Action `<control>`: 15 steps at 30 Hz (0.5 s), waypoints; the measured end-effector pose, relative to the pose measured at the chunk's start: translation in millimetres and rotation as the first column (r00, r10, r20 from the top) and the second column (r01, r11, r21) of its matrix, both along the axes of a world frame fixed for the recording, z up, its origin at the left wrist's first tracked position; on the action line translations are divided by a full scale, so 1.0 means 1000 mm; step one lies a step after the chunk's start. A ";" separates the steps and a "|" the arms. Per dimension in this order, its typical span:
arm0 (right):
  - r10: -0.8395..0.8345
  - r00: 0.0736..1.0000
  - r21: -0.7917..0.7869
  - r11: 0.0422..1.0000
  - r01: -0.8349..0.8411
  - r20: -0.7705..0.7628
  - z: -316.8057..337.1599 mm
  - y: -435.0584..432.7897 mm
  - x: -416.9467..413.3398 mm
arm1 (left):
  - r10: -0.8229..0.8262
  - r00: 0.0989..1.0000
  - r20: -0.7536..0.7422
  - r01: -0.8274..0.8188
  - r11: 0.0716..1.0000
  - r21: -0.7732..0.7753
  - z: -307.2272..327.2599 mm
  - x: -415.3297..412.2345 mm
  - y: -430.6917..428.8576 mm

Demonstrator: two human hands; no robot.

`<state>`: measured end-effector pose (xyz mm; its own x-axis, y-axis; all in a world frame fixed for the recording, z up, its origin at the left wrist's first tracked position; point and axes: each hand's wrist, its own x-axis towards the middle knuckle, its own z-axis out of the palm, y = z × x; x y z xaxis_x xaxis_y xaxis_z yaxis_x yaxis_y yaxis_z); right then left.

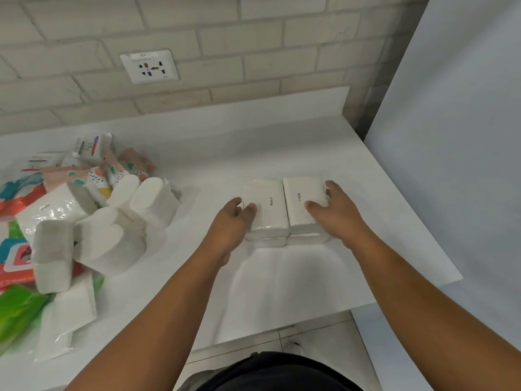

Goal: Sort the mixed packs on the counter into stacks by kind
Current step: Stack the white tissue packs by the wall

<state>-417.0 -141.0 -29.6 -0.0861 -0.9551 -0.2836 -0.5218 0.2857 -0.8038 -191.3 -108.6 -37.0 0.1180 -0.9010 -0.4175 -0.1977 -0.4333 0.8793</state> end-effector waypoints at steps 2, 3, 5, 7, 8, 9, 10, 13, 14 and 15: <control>-0.001 0.992 -0.105 0.994 -0.012 -0.129 0.009 0.003 0.009 | 0.016 0.998 0.067 -0.013 0.999 -0.051 0.006 0.008 0.005; -0.001 0.985 -0.178 0.984 -0.031 -0.173 0.013 0.006 0.015 | 0.025 0.994 0.103 -0.015 0.996 -0.092 0.011 0.014 0.008; 0.007 0.975 -0.303 0.950 -0.075 -0.221 0.020 0.011 0.032 | 0.040 0.984 0.171 -0.007 0.982 -0.191 0.021 0.030 0.017; 0.031 0.975 -0.379 0.918 -0.115 -0.221 0.027 0.019 0.054 | 0.071 0.971 0.230 -0.002 0.959 -0.284 0.030 0.050 0.026; 0.050 0.977 -0.405 0.905 -0.133 -0.209 0.030 0.023 0.067 | 0.088 0.964 0.250 -0.002 0.946 -0.325 0.034 0.061 0.031; 0.074 0.978 -0.426 0.892 -0.153 -0.197 0.034 0.027 0.080 | 0.105 0.956 0.272 -0.001 0.934 -0.357 0.037 0.071 0.036; 0.103 0.977 -0.443 0.879 -0.176 -0.185 0.037 0.032 0.097 | 0.123 0.946 0.301 0.001 0.924 -0.383 0.040 0.084 0.043; 0.204 0.969 -0.460 0.853 -0.246 -0.139 0.044 0.048 0.148 | 0.192 0.903 0.386 0.003 0.892 -0.451 0.050 0.122 0.065; 0.242 0.962 -0.449 0.850 -0.274 -0.129 0.046 0.054 0.165 | 0.214 0.886 0.412 0.005 0.882 -0.470 0.052 0.135 0.073; 0.280 0.952 -0.436 0.847 -0.304 -0.121 0.046 0.059 0.182 | 0.235 0.863 0.447 0.015 0.873 -0.488 0.053 0.149 0.081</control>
